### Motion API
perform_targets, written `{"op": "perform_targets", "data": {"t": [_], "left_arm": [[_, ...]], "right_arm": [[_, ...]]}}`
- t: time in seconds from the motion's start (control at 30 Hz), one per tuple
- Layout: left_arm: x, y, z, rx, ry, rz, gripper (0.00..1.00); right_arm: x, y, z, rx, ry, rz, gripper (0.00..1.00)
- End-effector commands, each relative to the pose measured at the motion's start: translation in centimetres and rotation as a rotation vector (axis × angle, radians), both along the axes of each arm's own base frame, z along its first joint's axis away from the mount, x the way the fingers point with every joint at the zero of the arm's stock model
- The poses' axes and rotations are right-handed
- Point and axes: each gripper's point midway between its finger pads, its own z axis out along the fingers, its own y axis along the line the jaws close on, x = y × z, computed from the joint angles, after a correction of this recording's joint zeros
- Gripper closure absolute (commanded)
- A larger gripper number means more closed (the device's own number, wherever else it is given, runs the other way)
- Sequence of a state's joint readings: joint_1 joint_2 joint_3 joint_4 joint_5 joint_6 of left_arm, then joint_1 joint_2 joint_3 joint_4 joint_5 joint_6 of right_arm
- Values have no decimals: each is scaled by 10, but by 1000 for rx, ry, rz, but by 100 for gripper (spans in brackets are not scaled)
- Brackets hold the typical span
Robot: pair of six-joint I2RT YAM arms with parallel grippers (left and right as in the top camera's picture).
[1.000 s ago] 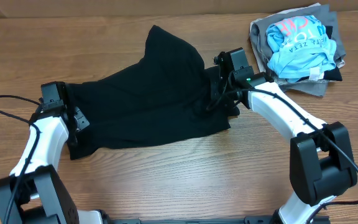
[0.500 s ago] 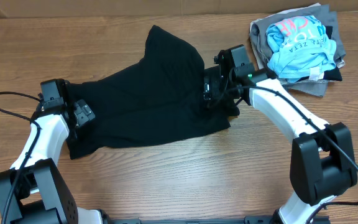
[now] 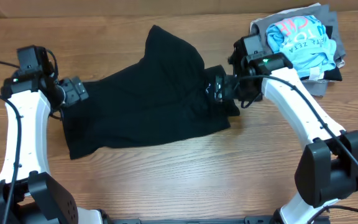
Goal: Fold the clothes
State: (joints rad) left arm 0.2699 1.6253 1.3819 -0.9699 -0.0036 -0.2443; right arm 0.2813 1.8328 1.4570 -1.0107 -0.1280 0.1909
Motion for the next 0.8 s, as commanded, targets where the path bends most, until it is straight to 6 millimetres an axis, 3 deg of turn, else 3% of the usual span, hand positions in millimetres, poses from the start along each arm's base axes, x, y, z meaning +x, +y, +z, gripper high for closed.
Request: {"op": "perform_targets", "data": {"t": [0.0, 0.17, 0.4, 0.77], "left_arm": [[10, -15, 9, -60, -44, -72, 0], [10, -16, 7, -61, -41, -77, 0], [11, -17, 8, -61, -44, -80, 0], [16, -30, 8, -57, -51, -118, 0]], "right_arm": [[-12, -4, -23, 9, 29, -55, 8], [-16, -21, -54, 26, 47, -180, 22], [-20, -45, -74, 81, 76, -294, 26], [-39, -36, -88, 172, 153, -324, 28]]}}
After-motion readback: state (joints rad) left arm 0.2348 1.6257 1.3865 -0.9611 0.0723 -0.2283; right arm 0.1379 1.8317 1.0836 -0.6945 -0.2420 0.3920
